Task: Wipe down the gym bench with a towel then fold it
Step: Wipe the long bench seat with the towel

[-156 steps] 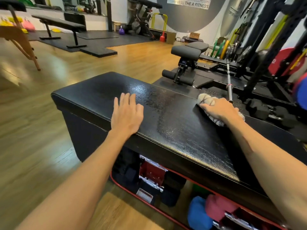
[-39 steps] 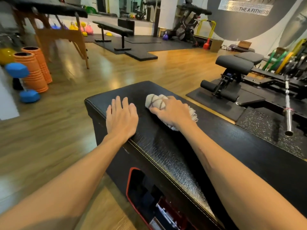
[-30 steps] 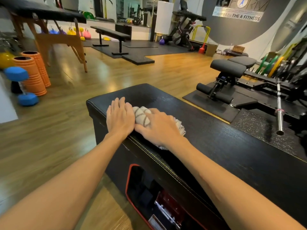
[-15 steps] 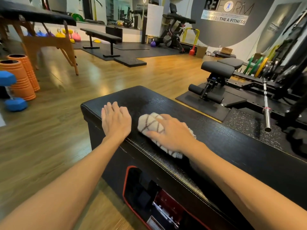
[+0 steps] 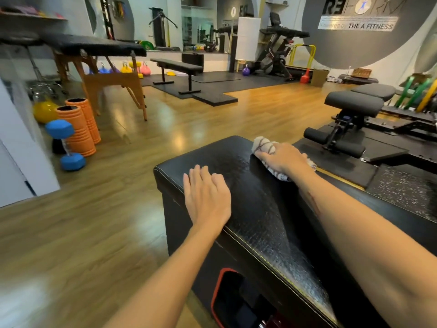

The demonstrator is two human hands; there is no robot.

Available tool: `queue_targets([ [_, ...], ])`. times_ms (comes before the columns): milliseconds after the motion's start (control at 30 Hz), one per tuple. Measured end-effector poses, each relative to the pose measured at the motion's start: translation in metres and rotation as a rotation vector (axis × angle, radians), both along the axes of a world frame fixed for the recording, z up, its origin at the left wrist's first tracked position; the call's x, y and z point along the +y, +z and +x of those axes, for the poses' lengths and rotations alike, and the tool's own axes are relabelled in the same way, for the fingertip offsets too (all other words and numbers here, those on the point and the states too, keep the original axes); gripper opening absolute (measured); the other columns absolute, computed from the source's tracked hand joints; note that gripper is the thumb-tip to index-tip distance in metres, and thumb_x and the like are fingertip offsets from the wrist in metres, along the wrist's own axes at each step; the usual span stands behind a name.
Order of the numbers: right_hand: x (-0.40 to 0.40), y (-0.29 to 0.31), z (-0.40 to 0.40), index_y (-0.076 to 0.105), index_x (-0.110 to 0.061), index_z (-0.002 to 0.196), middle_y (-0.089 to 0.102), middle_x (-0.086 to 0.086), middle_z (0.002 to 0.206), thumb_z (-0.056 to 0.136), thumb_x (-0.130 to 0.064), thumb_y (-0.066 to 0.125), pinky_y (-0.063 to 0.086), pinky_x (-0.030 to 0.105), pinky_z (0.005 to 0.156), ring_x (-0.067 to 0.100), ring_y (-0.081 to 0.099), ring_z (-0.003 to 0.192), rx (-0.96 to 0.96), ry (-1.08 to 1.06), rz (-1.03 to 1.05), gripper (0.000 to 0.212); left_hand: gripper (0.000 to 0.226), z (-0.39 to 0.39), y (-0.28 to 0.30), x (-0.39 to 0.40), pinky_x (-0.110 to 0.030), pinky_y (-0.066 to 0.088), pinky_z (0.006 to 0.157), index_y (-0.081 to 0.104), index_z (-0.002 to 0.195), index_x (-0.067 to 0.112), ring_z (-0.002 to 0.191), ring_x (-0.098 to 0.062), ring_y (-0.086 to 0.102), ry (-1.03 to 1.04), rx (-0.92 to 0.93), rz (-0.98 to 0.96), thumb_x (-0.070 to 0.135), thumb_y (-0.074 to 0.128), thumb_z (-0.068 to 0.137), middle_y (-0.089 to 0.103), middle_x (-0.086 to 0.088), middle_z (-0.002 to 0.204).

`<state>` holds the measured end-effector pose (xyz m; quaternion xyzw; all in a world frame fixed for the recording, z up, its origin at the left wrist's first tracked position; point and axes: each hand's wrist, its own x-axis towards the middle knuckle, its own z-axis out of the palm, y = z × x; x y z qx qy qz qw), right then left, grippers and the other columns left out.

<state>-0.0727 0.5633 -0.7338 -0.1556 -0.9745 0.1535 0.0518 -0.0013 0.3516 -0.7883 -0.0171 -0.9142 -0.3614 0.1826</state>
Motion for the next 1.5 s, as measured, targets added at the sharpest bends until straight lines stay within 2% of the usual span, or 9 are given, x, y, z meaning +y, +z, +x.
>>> queue_targets([
  [200, -0.027, -0.003, -0.005, 0.057, -0.022, 0.126, 0.060, 0.010, 0.130, 0.066, -0.090, 0.032, 0.044, 0.052, 0.098, 0.036, 0.055, 0.115, -0.026, 0.051, 0.045, 0.094, 0.068, 0.003, 0.002, 0.002, -0.030, -0.002, 0.121, 0.041, 0.143, 0.006, 0.145, -0.012, 0.022, 0.020, 0.012, 0.062, 0.033, 0.009, 0.089, 0.037, -0.005, 0.153],
  [267, -0.051, -0.003, 0.009, 0.060, -0.023, 0.115, 0.060, 0.009, 0.128, 0.069, -0.088, 0.035, 0.043, 0.054, 0.099, 0.036, 0.055, 0.116, 0.002, 0.113, 0.065, 0.083, 0.068, 0.004, 0.001, 0.002, -0.030, -0.003, 0.121, 0.039, 0.144, 0.005, 0.146, -0.012, 0.018, 0.025, 0.019, 0.088, 0.032, 0.010, 0.089, 0.033, -0.006, 0.155],
  [433, -0.104, -0.007, 0.063, 0.053, -0.030, 0.136, 0.052, 0.004, 0.140, 0.083, -0.075, 0.041, 0.037, 0.051, 0.103, 0.035, 0.049, 0.126, 0.037, 0.282, 0.080, 0.070, 0.066, 0.004, 0.001, -0.003, -0.030, -0.007, 0.121, 0.029, 0.149, 0.002, 0.149, -0.013, 0.006, 0.028, 0.032, 0.239, 0.030, 0.009, 0.092, 0.020, -0.009, 0.160],
  [633, -0.113, -0.010, 0.135, 0.061, -0.034, 0.124, 0.055, -0.008, 0.132, 0.078, -0.074, 0.032, 0.037, 0.042, 0.092, 0.022, 0.053, 0.119, 0.061, 0.404, 0.069, 0.068, 0.046, 0.005, 0.024, -0.013, -0.034, 0.004, 0.121, 0.037, 0.144, 0.005, 0.145, -0.017, 0.018, -0.004, -0.084, 0.513, 0.017, 0.020, 0.102, 0.035, -0.007, 0.153],
  [800, -0.086, -0.006, 0.150, 0.057, -0.032, 0.130, 0.050, -0.007, 0.139, 0.086, -0.074, 0.048, 0.037, 0.045, 0.099, 0.023, 0.050, 0.124, 0.036, 0.392, 0.078, 0.062, 0.039, -0.030, 0.018, -0.046, -0.039, 0.004, 0.120, 0.051, 0.112, 0.001, 0.131, -0.024, 0.037, 0.008, -0.152, 0.310, 0.012, 0.015, 0.100, 0.050, -0.014, 0.130],
  [1000, -0.030, -0.005, 0.071, 0.057, -0.029, 0.088, 0.058, 0.002, 0.112, 0.065, -0.090, 0.037, 0.045, 0.048, 0.092, 0.032, 0.056, 0.105, 0.023, 0.105, 0.031, 0.068, 0.052, -0.051, 0.007, -0.041, -0.037, -0.008, 0.120, 0.041, 0.140, 0.004, 0.147, -0.014, 0.016, 0.085, -0.080, 0.157, 0.023, 0.012, 0.102, 0.032, -0.006, 0.155],
  [1100, -0.014, -0.006, 0.027, 0.062, -0.026, 0.102, 0.064, 0.006, 0.110, 0.080, -0.078, 0.048, 0.046, 0.041, 0.082, 0.033, 0.057, 0.101, 0.023, 0.070, 0.022, 0.059, 0.054, -0.055, -0.003, -0.039, -0.033, -0.009, 0.120, 0.032, 0.148, 0.005, 0.148, -0.013, 0.012, 0.111, -0.051, 0.167, 0.025, 0.012, 0.102, 0.025, -0.004, 0.159],
  [1200, -0.007, -0.006, -0.011, 0.059, -0.028, 0.099, 0.065, 0.008, 0.112, 0.081, -0.076, 0.048, 0.048, 0.045, 0.089, 0.034, 0.058, 0.099, 0.032, 0.024, 0.015, 0.053, 0.053, -0.059, -0.006, -0.040, -0.034, -0.008, 0.120, 0.036, 0.145, 0.004, 0.147, -0.014, 0.016, 0.123, -0.026, 0.160, 0.025, 0.013, 0.102, 0.030, -0.005, 0.157],
  [1500, -0.025, -0.008, -0.053, 0.051, -0.025, 0.138, 0.055, 0.008, 0.139, 0.072, -0.087, 0.034, 0.041, 0.051, 0.101, 0.037, 0.051, 0.123, -0.019, 0.006, 0.097, 0.092, 0.048, -0.065, -0.012, -0.037, -0.038, -0.002, 0.121, 0.051, 0.130, 0.003, 0.139, -0.019, 0.031, 0.177, 0.026, 0.151, 0.023, 0.019, 0.100, 0.048, -0.008, 0.141],
])
